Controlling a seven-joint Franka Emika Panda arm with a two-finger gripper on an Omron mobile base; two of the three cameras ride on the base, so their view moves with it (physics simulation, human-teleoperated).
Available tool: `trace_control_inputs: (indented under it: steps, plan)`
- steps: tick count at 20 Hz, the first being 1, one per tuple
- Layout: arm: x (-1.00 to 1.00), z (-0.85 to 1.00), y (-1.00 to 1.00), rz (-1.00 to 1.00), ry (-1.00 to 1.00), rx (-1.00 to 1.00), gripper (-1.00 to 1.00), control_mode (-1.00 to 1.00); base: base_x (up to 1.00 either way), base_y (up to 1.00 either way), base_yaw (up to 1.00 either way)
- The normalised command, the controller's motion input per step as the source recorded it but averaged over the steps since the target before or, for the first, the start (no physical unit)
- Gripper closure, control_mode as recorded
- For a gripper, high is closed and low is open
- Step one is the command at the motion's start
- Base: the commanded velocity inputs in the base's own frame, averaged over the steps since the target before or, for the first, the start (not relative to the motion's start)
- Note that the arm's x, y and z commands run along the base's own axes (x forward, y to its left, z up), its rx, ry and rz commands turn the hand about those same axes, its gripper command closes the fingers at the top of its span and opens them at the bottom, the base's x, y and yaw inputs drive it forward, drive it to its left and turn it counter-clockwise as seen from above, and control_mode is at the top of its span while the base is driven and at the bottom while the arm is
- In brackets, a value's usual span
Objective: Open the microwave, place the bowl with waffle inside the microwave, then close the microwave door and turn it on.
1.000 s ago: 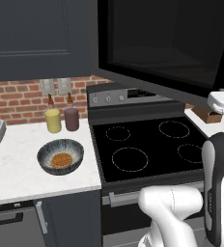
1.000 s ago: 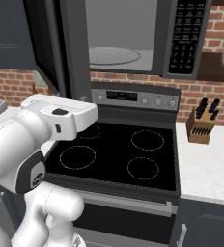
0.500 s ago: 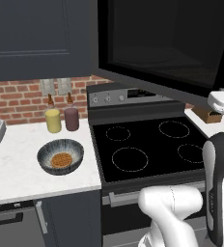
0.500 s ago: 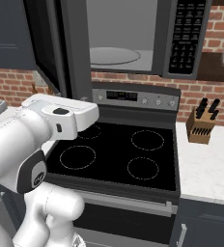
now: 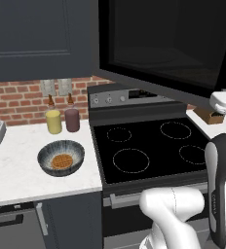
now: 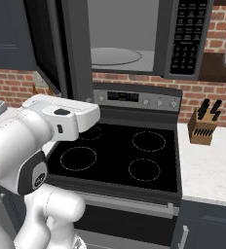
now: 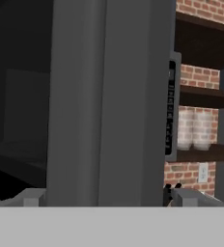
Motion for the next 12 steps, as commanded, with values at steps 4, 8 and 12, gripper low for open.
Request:
trace_control_inputs:
  steps: [4,8,12]
  plan:
    - [0.0,0.0,0.0,0.0,0.0,0.0,-1.0,-1.0,0.0,0.0,0.0]
    - [-0.11,0.0,0.0,0.0,-0.12,-0.01,-1.0,-1.0,0.0,0.0,0.0]
    - [-0.28,0.0,0.13,0.01,-0.06,-0.08,-1.0,-1.0,0.0,0.0,0.0]
